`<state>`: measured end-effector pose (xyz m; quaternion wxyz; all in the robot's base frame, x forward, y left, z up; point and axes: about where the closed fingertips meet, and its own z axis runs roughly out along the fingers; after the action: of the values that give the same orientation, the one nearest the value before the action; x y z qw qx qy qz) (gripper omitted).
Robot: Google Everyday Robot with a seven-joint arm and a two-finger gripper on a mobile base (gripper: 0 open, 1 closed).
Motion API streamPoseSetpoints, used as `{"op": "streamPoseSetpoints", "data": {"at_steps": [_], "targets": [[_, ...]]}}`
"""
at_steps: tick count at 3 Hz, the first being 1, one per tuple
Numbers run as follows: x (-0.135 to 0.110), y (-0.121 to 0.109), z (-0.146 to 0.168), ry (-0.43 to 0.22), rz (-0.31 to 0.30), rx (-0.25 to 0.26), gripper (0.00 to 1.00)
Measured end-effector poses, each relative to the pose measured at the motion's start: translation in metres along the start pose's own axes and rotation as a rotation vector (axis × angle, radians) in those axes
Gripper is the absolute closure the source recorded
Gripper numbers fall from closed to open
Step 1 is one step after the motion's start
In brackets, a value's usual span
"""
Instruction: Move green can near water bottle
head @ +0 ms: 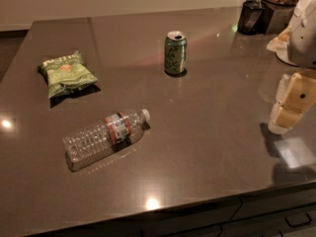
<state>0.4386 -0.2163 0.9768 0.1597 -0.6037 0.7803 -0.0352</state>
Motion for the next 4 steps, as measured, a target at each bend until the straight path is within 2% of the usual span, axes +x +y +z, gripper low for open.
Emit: {"op": "streamPoseSetpoints", "data": {"at_steps": [1,2,3,4], "targets": [[-0.004,-0.004,-0.001,0.001,-0.012,0.006,0.0],[-0.02,-0.025,0.012,-0.025,-0.002,0.019,0.0],[-0.042,-0.053,0.035,-0.053,0.028,0.036,0.0],[-0.06,-0.089,0.062,-0.09,0.088,0.071,0.0]]}}
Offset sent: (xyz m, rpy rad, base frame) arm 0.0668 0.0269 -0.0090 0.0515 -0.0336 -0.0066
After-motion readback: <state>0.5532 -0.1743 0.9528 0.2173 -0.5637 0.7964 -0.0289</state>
